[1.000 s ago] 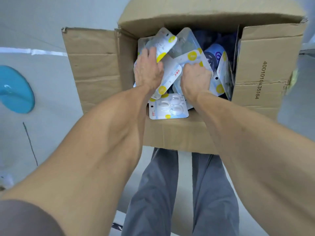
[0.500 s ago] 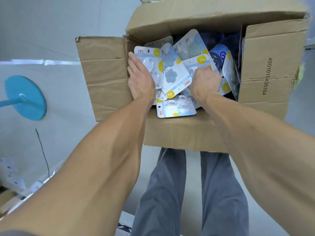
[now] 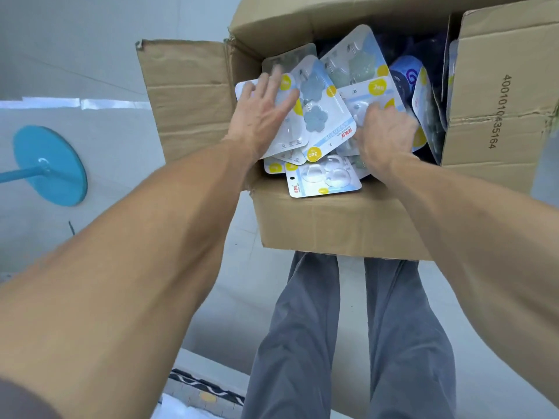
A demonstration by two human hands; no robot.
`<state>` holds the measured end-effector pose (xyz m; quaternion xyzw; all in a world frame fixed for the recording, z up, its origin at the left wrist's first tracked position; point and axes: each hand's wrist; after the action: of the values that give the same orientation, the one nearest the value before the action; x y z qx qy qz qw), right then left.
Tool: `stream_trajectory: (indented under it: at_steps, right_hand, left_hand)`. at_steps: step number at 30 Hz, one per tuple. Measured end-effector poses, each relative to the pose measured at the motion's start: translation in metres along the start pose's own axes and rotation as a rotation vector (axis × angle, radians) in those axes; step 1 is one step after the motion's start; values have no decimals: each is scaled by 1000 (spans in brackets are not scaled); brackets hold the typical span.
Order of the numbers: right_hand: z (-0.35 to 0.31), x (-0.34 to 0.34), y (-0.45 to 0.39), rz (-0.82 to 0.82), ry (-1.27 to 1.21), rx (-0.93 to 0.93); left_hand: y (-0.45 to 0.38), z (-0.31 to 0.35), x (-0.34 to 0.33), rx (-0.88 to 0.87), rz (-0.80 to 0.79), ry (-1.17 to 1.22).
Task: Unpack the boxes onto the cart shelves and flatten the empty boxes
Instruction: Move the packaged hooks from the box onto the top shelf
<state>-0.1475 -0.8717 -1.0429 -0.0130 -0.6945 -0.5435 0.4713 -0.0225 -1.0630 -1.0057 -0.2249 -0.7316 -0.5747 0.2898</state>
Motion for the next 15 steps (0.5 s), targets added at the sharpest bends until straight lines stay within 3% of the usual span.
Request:
stream_trajectory:
  at_steps: [5,11,15]
  right_hand:
    - [-2,2,0,20,18,40]
    - [-10,6,4,-15,59,84]
    - [0,17,7,-1,2,36]
  left_hand:
    - [-17,-3,16,-91,-170,-100]
    - [-21,-21,34,-211,-187,-88]
    - [-12,-31,51,-200,-112,-2]
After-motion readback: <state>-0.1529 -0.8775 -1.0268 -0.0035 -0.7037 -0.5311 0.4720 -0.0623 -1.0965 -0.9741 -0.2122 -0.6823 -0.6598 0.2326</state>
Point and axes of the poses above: each hand's wrist, its own y-axis away from the middle knuckle, its own x-axis out of the back of the hand, z = x × y, and after that the axes turned 11 degrees about -z, right-handed
